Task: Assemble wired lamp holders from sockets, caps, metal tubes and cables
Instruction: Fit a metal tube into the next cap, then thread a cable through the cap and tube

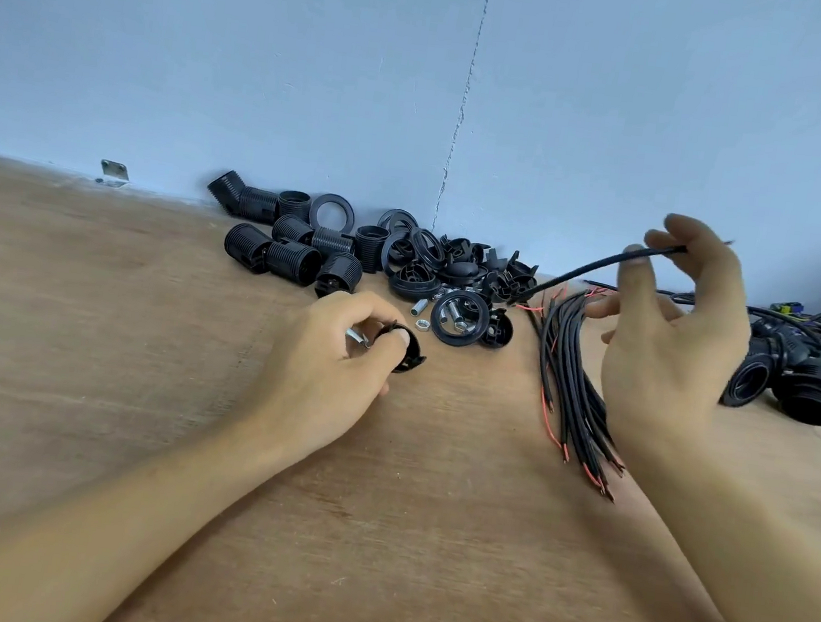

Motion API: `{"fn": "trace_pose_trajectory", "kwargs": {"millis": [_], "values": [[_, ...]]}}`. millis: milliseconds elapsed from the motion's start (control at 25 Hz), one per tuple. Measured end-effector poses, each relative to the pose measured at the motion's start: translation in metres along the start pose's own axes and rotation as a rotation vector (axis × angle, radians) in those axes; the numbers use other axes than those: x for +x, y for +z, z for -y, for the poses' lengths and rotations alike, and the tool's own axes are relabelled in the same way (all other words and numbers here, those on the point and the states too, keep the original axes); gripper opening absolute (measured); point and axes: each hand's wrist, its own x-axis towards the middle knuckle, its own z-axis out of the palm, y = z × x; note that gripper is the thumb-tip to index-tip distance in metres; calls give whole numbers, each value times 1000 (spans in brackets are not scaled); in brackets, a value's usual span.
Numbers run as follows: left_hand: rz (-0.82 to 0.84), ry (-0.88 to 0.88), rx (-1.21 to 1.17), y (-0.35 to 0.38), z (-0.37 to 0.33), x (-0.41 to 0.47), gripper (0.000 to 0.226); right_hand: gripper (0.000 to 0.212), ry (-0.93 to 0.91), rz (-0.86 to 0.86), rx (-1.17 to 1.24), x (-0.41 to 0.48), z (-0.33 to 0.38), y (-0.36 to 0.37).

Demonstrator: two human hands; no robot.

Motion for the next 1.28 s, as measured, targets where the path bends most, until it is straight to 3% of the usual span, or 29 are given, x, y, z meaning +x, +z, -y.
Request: {"fn": "trace_pose_trajectory", "kwargs": {"millis": [160, 440, 520, 600, 720, 880, 1040, 1280], "values": [[35, 5, 14, 1, 0, -1, 17, 19, 125, -51, 43, 4, -8, 0], [87, 113, 66, 3, 0, -3, 25, 33, 267, 8, 95, -3, -15, 8], [82, 99, 71, 3, 1, -2, 24, 28, 294, 45, 85, -4, -17, 8], [89, 75, 60, 2, 1, -2, 22, 22, 268, 110, 45, -7, -19, 9], [105, 60, 80, 3, 2, -1, 18, 30, 249, 263, 36, -13, -20, 14], [135, 73, 59, 1, 3, 0, 5, 15, 361, 543, 239, -24, -13, 20], [199, 58, 58, 0, 8, 2, 29, 11, 358, 715, 271, -31, -6, 18], [190, -29, -164, 1, 10, 2, 51, 22, 273, 746, 196, -38, -3, 18]]}}
